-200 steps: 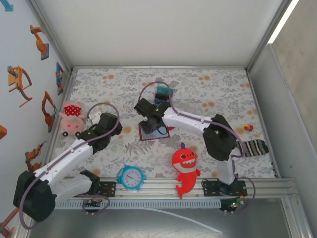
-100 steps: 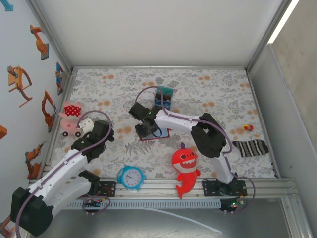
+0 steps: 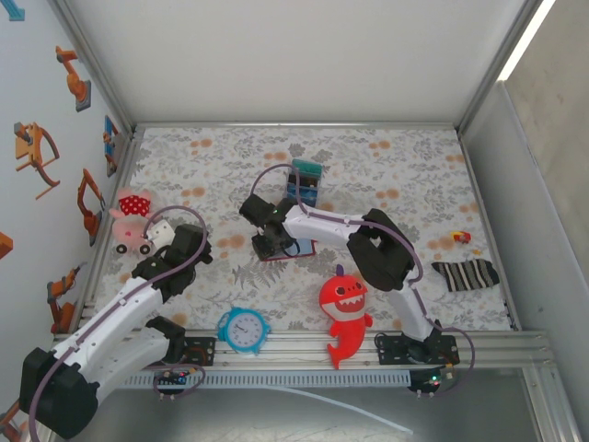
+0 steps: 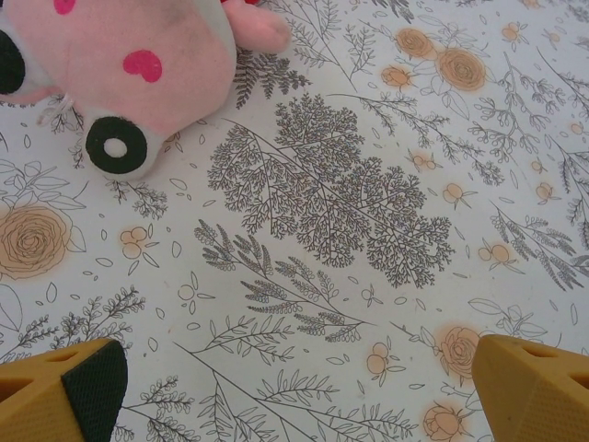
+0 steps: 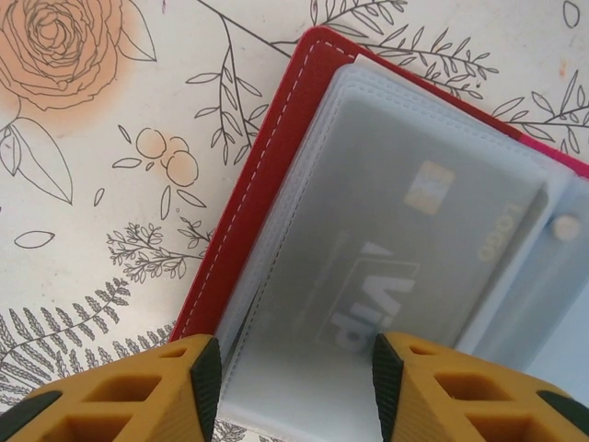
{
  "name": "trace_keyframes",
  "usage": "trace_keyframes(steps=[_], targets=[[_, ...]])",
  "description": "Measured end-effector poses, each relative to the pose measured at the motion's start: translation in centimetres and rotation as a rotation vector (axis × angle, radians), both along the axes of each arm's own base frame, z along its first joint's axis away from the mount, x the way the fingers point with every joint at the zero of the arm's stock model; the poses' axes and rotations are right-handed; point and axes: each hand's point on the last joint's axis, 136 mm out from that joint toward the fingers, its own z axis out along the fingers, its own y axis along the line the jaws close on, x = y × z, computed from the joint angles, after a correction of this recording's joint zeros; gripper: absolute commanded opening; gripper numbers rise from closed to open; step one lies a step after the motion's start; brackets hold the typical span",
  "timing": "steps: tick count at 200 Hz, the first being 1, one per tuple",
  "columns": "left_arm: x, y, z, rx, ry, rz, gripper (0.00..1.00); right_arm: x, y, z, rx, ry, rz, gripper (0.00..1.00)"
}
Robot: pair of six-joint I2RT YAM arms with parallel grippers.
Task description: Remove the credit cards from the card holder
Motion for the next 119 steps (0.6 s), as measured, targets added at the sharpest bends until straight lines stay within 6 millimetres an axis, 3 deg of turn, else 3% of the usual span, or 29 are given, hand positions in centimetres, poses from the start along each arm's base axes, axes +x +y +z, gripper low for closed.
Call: trace_keyframes(steps=[119], targets=[[-0.03,0.01,-0.03,0.001,0.002,0.000,0.97,0.10,-0.11,-0.36,-0.010,-0.003,-0.002,0.41]])
